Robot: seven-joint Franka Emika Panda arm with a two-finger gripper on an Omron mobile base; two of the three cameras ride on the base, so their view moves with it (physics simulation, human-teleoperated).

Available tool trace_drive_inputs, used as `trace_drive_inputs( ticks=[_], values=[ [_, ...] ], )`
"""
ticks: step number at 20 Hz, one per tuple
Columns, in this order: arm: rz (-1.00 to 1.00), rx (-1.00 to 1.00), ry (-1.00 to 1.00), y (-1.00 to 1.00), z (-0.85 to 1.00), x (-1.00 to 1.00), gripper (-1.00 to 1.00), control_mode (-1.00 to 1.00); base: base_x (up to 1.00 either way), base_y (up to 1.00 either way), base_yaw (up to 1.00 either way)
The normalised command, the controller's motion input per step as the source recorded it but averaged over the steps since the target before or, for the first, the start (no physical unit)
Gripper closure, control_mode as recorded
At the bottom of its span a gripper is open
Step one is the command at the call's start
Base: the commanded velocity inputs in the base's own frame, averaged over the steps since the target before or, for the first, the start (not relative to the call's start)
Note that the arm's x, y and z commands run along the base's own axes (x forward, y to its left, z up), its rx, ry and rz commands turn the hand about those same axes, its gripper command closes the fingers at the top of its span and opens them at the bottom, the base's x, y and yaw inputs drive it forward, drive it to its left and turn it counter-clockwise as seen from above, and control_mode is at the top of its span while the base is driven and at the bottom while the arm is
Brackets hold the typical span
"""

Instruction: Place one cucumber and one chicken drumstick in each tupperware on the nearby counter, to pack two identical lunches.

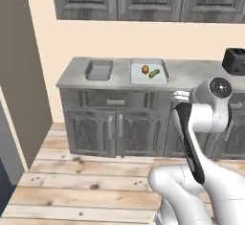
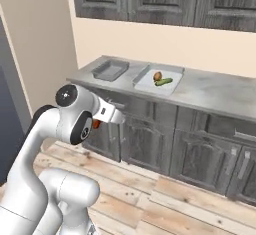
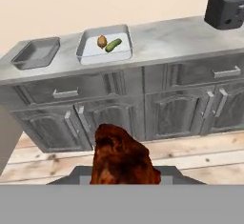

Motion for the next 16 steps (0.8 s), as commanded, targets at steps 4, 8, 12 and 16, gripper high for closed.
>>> trace_drive_inputs(
  ticks=[4, 8, 12, 16],
  values=[
    [0.00, 0.00, 0.00, 0.00, 0.00, 0.00, 1.00, 1.00, 1.00, 1.00, 0.02],
    [0.00, 0.00, 0.00, 0.00, 0.00, 0.00, 1.00, 1.00, 1.00, 1.00, 0.00],
    [0.00, 0.00, 0.00, 0.00, 0.00, 0.00, 1.00, 1.00, 1.00, 0.99, -0.10],
    [0.00, 0.00, 0.00, 0.00, 0.00, 0.00, 1.00, 1.00, 1.00, 0.44, -0.36]
  ],
)
